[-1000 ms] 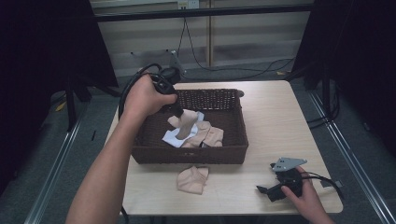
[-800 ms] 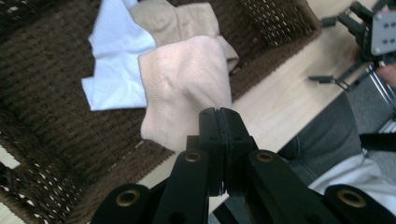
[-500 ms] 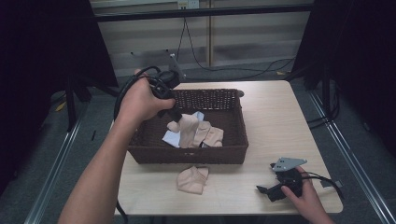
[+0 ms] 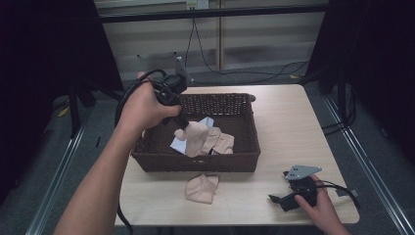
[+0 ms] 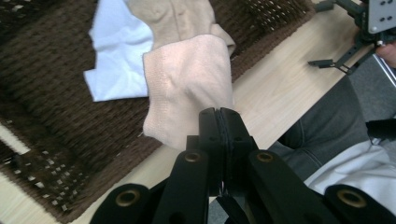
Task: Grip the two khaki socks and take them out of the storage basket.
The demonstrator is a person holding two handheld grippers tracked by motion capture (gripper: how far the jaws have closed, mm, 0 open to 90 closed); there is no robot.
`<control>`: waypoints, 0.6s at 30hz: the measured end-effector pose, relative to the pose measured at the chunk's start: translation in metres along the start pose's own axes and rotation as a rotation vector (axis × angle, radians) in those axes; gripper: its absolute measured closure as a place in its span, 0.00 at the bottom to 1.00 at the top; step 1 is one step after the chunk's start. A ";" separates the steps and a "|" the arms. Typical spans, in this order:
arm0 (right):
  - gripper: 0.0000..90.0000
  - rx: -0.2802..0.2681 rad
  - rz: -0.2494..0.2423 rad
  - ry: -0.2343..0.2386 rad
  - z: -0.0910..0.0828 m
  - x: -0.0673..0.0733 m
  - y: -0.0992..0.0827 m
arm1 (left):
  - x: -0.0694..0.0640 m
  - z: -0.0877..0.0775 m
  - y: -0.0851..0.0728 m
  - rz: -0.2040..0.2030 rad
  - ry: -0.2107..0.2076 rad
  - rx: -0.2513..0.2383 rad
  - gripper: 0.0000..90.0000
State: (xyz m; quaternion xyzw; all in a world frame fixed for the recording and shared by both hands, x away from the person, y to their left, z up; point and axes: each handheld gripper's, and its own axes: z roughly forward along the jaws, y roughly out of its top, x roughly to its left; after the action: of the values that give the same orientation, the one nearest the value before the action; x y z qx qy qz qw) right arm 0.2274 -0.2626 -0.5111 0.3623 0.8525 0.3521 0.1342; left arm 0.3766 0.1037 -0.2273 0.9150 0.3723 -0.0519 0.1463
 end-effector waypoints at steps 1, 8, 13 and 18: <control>0.00 0.000 0.000 0.000 0.000 0.000 0.000 | 0.000 -0.002 0.000 -0.005 -0.001 -0.006 0.99; 0.00 0.000 0.000 0.000 0.000 0.000 0.000 | -0.004 -0.011 -0.003 0.009 -0.016 -0.011 0.99; 0.00 0.000 0.000 0.000 0.000 0.000 0.000 | -0.006 -0.010 -0.006 0.027 -0.027 -0.003 0.99; 0.00 0.000 0.000 0.000 0.000 0.000 0.000 | -0.010 -0.008 -0.009 0.039 -0.038 -0.004 0.99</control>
State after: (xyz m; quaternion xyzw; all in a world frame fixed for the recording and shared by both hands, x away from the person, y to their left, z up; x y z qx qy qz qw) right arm 0.2274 -0.2626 -0.5111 0.3623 0.8525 0.3521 0.1342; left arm 0.3631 0.1053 -0.2197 0.9206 0.3518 -0.0659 0.1560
